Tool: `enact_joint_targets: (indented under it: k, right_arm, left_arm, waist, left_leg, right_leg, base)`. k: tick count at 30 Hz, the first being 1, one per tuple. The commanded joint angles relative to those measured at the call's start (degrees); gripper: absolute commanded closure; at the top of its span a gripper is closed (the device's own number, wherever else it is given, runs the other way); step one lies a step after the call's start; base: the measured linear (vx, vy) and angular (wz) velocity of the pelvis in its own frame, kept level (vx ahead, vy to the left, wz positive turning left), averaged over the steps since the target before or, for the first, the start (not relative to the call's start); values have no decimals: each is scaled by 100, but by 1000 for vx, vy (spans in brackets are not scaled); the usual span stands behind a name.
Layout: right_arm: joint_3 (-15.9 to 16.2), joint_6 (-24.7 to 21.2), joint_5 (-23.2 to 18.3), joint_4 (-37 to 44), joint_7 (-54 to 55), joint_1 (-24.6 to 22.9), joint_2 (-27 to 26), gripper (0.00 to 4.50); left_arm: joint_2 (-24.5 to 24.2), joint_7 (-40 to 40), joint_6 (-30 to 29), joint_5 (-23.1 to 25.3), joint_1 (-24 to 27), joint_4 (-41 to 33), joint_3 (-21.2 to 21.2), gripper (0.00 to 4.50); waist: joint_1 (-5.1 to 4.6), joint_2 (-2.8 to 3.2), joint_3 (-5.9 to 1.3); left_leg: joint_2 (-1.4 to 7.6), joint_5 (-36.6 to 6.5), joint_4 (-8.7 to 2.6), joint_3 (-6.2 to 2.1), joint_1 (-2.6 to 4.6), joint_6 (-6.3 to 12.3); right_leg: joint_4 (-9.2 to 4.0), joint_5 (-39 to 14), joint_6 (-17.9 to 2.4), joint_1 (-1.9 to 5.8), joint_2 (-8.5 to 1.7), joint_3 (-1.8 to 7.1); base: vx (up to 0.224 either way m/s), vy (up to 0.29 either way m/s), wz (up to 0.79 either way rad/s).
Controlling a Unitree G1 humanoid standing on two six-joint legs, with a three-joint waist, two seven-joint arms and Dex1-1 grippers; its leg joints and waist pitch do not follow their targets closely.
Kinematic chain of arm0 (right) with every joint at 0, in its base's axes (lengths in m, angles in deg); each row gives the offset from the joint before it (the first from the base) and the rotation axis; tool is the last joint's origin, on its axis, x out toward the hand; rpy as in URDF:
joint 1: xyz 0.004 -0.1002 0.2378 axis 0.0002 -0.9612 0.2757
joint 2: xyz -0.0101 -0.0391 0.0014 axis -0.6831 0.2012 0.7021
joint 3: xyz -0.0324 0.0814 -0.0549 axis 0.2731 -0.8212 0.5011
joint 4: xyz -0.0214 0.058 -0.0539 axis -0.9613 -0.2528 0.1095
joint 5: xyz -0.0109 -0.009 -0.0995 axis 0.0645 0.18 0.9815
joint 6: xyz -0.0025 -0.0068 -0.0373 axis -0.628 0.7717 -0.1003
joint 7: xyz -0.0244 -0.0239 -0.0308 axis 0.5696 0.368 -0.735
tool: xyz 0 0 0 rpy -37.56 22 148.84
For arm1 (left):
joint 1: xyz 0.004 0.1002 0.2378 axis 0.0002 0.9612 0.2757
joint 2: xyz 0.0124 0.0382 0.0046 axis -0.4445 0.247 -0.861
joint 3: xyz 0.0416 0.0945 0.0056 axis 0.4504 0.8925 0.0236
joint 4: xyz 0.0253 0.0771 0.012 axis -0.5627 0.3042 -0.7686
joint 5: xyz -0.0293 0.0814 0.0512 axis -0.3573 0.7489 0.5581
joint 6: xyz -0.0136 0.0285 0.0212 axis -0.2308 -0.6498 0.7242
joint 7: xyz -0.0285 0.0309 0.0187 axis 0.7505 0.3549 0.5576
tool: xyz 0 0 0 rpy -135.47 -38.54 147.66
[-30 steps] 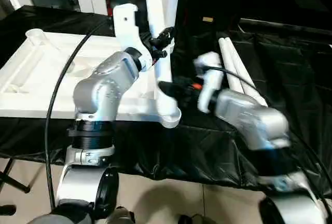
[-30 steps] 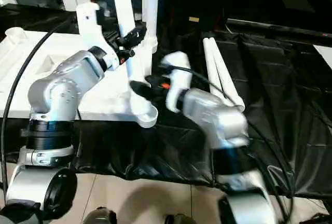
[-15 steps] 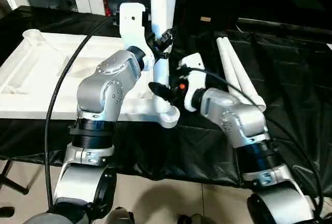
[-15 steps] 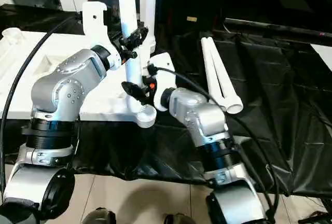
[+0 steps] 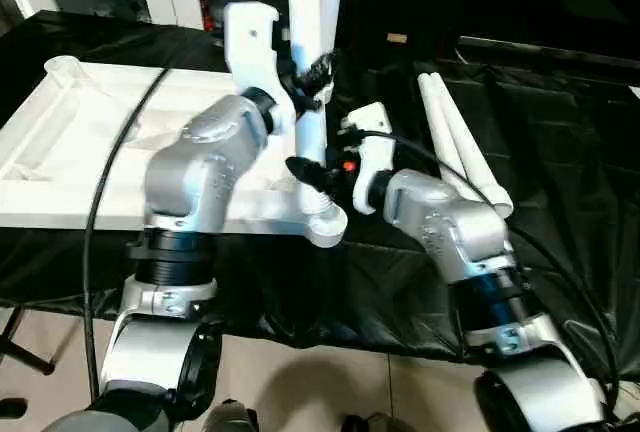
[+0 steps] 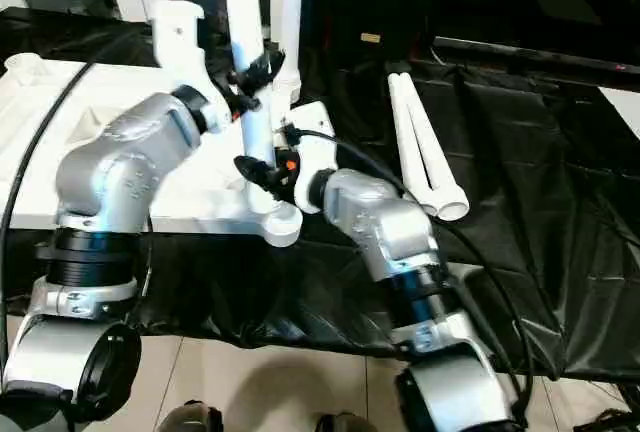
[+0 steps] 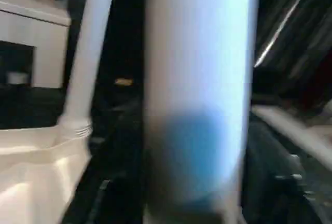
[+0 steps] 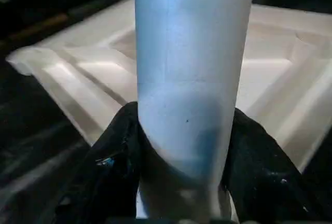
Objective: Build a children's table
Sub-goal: Pick table leg
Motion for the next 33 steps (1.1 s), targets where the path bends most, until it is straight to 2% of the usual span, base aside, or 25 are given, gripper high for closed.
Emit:
enact_joint_targets:
  k: [1, 3, 4, 7, 8, 9, 10, 14, 16, 19, 22, 23, 29, 31, 33]
  right_arm:
    - [-222, 81, -366, 383, -470, -113, 116, 262]
    - [-259, 42, -483, 461, -602, -149, 141, 262]
    - [-326, -109, -791, 637, -1016, -238, 250, 262]
    - [-358, -248, -1088, 831, -1513, -359, 419, 262]
    - [-372, -332, -1263, 925, -1808, -426, 516, 263]
    - [-372, -332, -1263, 925, -1808, -426, 516, 263]
    - [-288, -487, -1468, 1090, -2294, -550, 749, 263]
    - [-170, -628, -1555, 1185, -2606, -640, 943, 263]
    - [-86, -676, -1552, 1187, -2765, -685, 1067, 263]
    - [4, -781, -1615, 1242, -3016, -751, 1257, 263]
    - [40, -808, -1619, 1263, -3108, -773, 1335, 263]
    - [42, -816, -1621, 1266, -3132, -776, 1350, 263]
    - [58, -754, -1559, 1231, -3146, -768, 1409, 263]
    - [97, -554, -1330, 1171, -2934, -735, 1384, 263]
    - [69, -520, -1213, 1098, -2662, -679, 1304, 207]
  left_arm:
    - [2, 517, -90, -496, -123, 19, -183, 178]
    - [-16, 699, -167, -674, -104, 12, -249, 166]
    - [-86, 1235, -485, -1209, -24, -38, -428, 166]
    - [-207, 1842, -815, -1699, 46, -78, -528, 166]
    - [-306, 2161, -984, -1875, 73, -85, -508, 166]
    - [-306, 2161, -984, -1875, 73, -85, -508, 166]
    - [-501, 2765, -1211, -2159, 133, -166, -396, 166]
    - [-662, 3180, -1321, -2284, 155, -233, -270, 166]
    - [-799, 3485, -1356, -2341, 188, -340, -139, 195]
    - [-915, 3724, -1543, -2517, 171, -373, -119, 203]
    - [-994, 3805, -1535, -2423, 188, -368, -4, 243]
    - [-1018, 3851, -1519, -2403, 199, -375, 33, 243]
    - [-920, 3575, -1392, -2288, 193, -322, 11, 264]
    - [-889, 3345, -1312, -2126, 198, -308, 52, 267]
    - [-825, 3057, -1247, -1970, 169, -251, 37, 267]
  waist:
    - [12, 38, -595]
    - [11, 23, -601]
    - [13, 42, -591]
    - [24, 44, -592]
    - [23, 51, -587]
    - [23, 51, -587]
    - [29, 48, -586]
    - [44, 55, -583]
    - [46, 87, -586]
    - [50, 68, -578]
    - [63, 69, -582]
    - [66, 71, -580]
    - [91, 65, -592]
    - [97, 61, -590]
    - [97, 43, -594]
  left_leg:
    - [86, -917, -378, -9, 94, -146]
    - [86, -918, -373, -8, 92, -118]
    - [83, -978, -371, -4, 97, -112]
    - [91, -1023, -375, -12, 104, -85]
    - [82, -1057, -375, -10, 107, -64]
    - [82, -1057, -375, -10, 107, -64]
    - [91, -1075, -382, -18, 112, -78]
    - [110, -1035, -390, -18, 117, -79]
    - [109, -1105, -391, -23, 125, -120]
    - [108, -1143, -393, -27, 125, -142]
    - [109, -1119, -389, -28, 124, -159]
    - [112, -1146, -390, -29, 128, -168]
    - [114, -1103, -384, -27, 126, -178]
    - [117, -1106, -385, -28, 126, -184]
    - [118, -1082, -381, -24, 120, -201]
  right_leg:
    - [-423, -1218, -768, 370, -424, 282]
    - [-415, -1214, -802, 377, -425, 279]
    - [-425, -1287, -847, 371, -418, 274]
    - [-431, -1379, -883, 373, -415, 267]
    - [-441, -1434, -895, 371, -409, 262]
    - [-441, -1434, -895, 371, -409, 262]
    - [-445, -1525, -875, 375, -414, 259]
    - [-444, -1541, -875, 368, -419, 267]
    - [-455, -1623, -882, 361, -425, 265]
    - [-450, -1659, -877, 369, -418, 262]
    - [-454, -1686, -872, 365, -426, 265]
    - [-456, -1717, -863, 361, -426, 264]
    - [-449, -1634, -877, 367, -425, 264]
    - [-449, -1633, -865, 366, -424, 264]
    - [-446, -1618, -859, 363, -423, 266]
  base:
    - [0, 0, 0]
    - [0, 0, 0]
    - [0, 0, 0]
    - [0, 0, 0]
    - [0, 0, 0]
    - [0, 0, 0]
    - [0, 0, 0]
    - [0, 0, 0]
    - [0, 0, 0]
    - [0, 0, 0]
    - [0, 0, 0]
    - [0, 0, 0]
    - [0, 0, 0]
    - [0, 0, 0]
    - [0, 0, 0]
